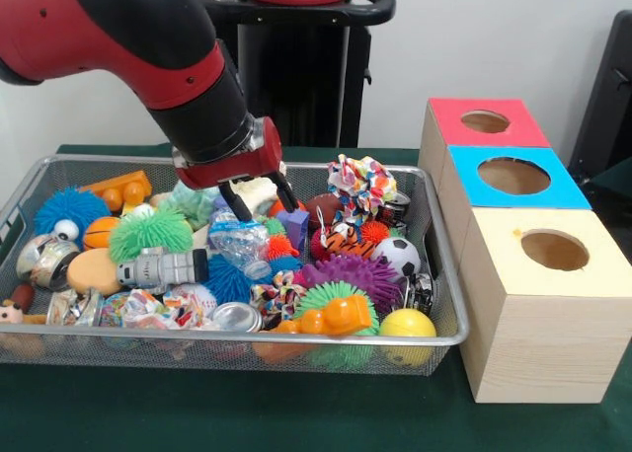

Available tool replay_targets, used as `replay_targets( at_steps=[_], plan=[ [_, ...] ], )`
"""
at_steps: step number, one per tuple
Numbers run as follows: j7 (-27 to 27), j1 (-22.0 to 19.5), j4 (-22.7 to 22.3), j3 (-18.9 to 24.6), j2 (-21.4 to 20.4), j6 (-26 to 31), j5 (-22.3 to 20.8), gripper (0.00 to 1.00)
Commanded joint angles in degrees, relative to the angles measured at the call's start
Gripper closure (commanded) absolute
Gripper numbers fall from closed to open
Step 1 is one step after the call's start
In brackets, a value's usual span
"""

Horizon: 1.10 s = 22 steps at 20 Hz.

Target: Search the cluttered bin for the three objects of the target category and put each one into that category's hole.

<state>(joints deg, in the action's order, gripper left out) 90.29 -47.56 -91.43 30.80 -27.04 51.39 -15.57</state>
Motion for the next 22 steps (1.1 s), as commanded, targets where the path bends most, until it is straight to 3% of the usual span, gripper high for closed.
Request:
replay_targets(
  at_steps=[1,8,22],
  plan=[
    [-17.8,-1.7,6.1,4.4,2.4,6.8,-5.1,0.0],
    [-18.3,-1.6,10.4,4.6,2.2,9.1,-7.7,0.0],
    [-17.9,-1.8,11.4,5.7,3.3,9.1,-9.9,0.0]
  ],
)
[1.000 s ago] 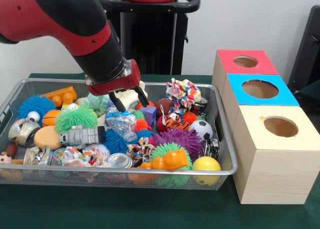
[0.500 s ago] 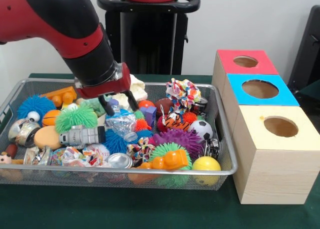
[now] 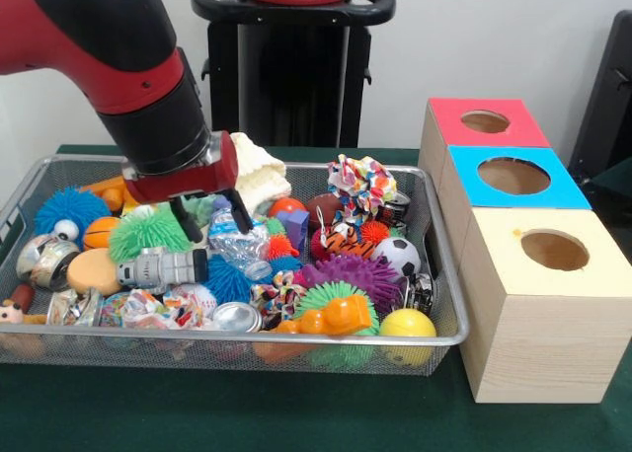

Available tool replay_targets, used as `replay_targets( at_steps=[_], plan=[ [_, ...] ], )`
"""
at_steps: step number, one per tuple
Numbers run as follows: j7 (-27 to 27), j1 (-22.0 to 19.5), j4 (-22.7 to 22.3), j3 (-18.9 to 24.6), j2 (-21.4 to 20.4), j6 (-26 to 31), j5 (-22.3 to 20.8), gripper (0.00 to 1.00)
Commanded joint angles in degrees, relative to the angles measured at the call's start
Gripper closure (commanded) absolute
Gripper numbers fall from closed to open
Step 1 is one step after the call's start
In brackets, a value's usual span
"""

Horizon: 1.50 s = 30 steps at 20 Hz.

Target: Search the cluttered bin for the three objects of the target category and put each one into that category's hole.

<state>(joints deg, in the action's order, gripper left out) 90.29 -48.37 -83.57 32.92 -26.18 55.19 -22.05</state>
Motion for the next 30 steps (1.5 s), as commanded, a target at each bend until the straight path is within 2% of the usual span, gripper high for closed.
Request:
replay_targets(
  at_steps=[1,10,18,25,30],
  plan=[
    [-17.7,-1.1,3.4,3.6,2.7,5.1,-3.5,0.0],
    [-17.1,-2.9,-0.4,4.2,4.6,0.9,-5.7,0.0],
    [-16.9,-4.1,-2.2,4.5,5.8,-0.5,-7.4,0.0],
    [-16.6,-5.1,-4.8,4.9,4.7,0.5,-7.4,0.0],
    [-15.7,-4.8,-5.1,5.4,4.3,2.3,-6.6,0.0]
  ],
)
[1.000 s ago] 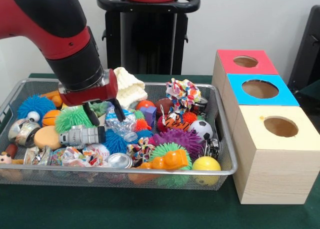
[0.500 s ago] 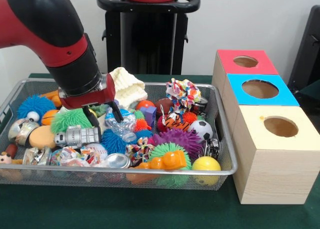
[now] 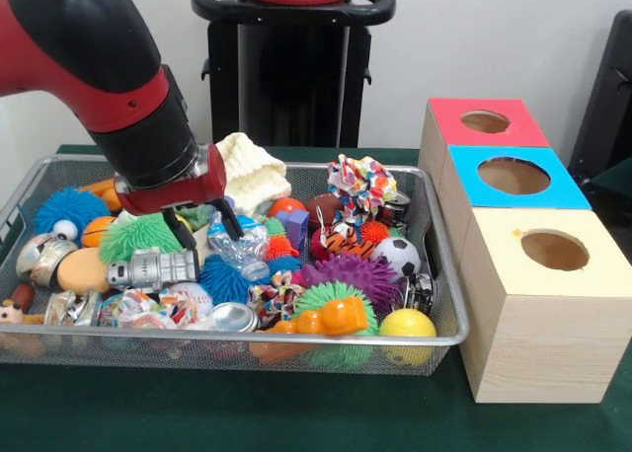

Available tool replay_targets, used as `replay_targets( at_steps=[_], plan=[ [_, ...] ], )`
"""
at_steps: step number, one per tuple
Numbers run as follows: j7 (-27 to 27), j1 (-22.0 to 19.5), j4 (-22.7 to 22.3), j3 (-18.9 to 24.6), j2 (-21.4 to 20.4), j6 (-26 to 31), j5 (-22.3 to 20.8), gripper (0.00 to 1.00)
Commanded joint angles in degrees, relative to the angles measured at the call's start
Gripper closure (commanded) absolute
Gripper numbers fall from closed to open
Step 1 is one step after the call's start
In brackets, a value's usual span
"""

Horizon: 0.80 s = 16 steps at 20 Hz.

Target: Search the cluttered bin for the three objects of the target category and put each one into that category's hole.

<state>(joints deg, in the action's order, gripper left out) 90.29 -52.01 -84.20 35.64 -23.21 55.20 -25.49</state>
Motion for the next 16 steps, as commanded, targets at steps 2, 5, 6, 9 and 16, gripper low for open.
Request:
replay_targets(
  at_steps=[2,5,6,9,16],
  plan=[
    [-14.6,-1.1,-5.5,3.0,0.8,2.3,-2.5,0.0],
    [-11.9,-1.0,-8.2,3.5,-0.4,1.3,-1.5,0.0],
    [-11.5,-1.0,-8.8,3.7,-0.6,0.9,-1.3,0.0],
    [-10.4,-1.0,-9.8,3.8,-0.5,-0.3,-1.3,0.0],
    [-9.2,-0.4,-9.3,3.5,1.8,-3.7,-2.8,0.0]
  ],
)
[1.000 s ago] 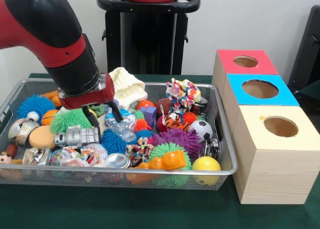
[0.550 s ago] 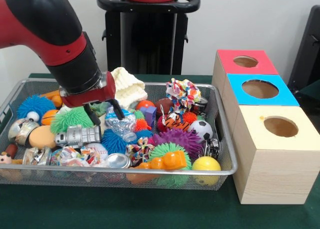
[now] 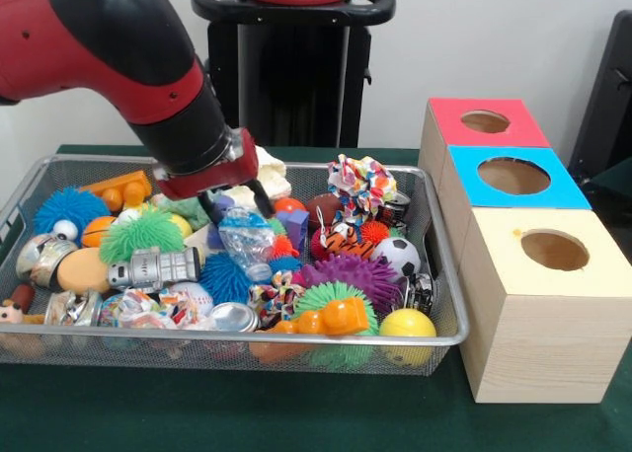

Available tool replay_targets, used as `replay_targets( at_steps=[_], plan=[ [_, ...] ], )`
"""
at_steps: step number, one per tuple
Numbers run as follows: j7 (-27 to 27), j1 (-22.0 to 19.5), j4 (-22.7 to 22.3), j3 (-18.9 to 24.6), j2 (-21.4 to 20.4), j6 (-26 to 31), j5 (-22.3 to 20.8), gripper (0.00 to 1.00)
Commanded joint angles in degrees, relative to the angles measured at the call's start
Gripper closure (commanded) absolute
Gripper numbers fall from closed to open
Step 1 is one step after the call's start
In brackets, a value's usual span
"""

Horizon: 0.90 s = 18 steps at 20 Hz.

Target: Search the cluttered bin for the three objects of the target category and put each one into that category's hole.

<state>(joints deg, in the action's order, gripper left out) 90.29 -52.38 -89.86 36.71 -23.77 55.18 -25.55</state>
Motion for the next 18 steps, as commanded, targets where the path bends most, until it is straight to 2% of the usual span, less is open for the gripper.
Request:
replay_targets(
  at_steps=[1,8,13,18],
  plan=[
    [-9.1,-0.1,-3.7,2.4,2.4,-4.1,-3.0,0.0],
    [-8.4,-0.2,-2.3,2.4,3.9,-6.8,-4.0,0.0],
    [-3.0,0.9,1.0,1.2,3.9,-8.8,-2.4,0.0],
    [3.8,1.6,1.3,-0.7,1.2,-12.2,-0.5,0.0]
  ],
)
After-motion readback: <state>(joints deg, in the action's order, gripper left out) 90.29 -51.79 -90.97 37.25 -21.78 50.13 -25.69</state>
